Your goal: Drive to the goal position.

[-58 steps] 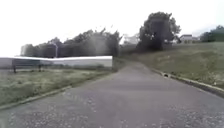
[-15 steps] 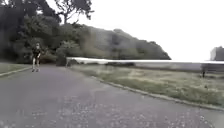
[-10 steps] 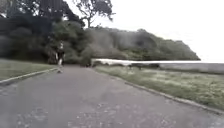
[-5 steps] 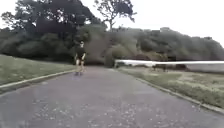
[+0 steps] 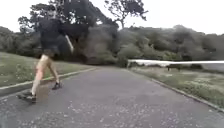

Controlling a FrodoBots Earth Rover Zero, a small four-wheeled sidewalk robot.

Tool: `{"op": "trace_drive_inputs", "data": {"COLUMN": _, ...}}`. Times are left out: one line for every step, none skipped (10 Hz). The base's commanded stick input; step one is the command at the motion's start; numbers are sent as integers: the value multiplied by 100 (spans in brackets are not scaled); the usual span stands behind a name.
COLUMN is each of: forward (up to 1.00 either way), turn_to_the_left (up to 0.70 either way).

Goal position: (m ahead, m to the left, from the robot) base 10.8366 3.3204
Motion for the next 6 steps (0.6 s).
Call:
{"op": "trace_drive_inputs", "data": {"forward": 0, "turn_to_the_left": 0}}
{"op": "trace_drive_inputs", "data": {"forward": 8, "turn_to_the_left": 0}}
{"op": "trace_drive_inputs", "data": {"forward": 37, "turn_to_the_left": 0}}
{"op": "trace_drive_inputs", "data": {"forward": 66, "turn_to_the_left": 0}}
{"op": "trace_drive_inputs", "data": {"forward": 70, "turn_to_the_left": 0}}
{"op": "trace_drive_inputs", "data": {"forward": 70, "turn_to_the_left": 0}}
